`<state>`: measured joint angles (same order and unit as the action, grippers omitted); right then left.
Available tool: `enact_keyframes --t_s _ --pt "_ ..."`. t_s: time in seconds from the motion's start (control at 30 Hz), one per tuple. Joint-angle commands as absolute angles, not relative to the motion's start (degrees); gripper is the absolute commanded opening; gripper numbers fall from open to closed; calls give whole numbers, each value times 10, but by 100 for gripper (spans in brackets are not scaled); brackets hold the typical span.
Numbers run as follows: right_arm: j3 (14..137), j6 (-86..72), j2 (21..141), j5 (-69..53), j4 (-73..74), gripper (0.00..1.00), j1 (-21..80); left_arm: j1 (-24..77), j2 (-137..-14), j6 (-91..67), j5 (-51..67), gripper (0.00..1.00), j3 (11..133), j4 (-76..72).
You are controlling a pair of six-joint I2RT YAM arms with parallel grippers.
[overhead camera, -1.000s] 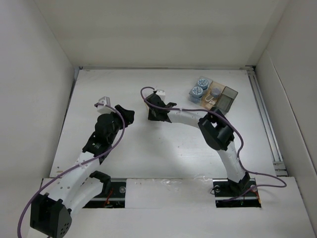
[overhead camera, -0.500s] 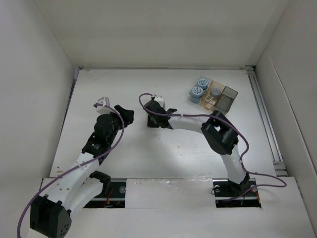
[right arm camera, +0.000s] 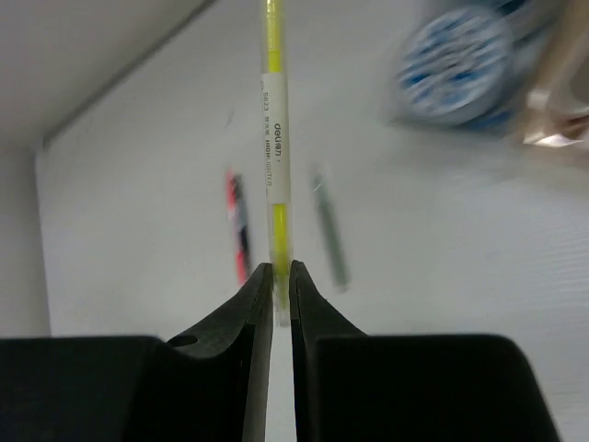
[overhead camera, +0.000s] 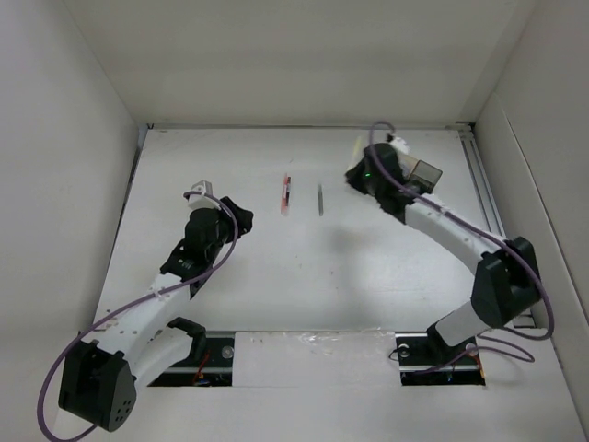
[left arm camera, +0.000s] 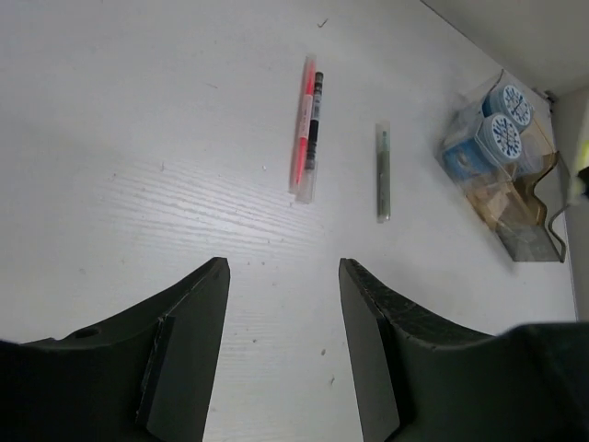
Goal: Sort the stationery into containers
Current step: Place the stationery into the container
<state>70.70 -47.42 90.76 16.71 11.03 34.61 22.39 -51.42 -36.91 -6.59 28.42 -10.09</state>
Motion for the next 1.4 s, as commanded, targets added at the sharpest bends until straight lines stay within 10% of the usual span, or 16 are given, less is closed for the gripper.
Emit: enact_keyframes --t_s 0.0,0.33,0.8,1.0,1.17,1.37 --pt "637 -516 844 194 99 3 226 224 -521 -368 -45 47 308 -117" --pt "580 -511 845 131 86 4 -8 224 -527 -368 -21 46 308 -133" --pt "571 -511 906 83 61 8 -3 224 -522 -368 -21 46 302 -133" --pt "577 -516 894 104 67 56 3 224 -522 -368 -21 46 302 -138" --pt "577 -516 841 124 90 55 30 224 -522 -368 -21 46 302 -138" --pt "566 -502 827 133 96 13 131 224 -522 -368 -21 46 302 -138"
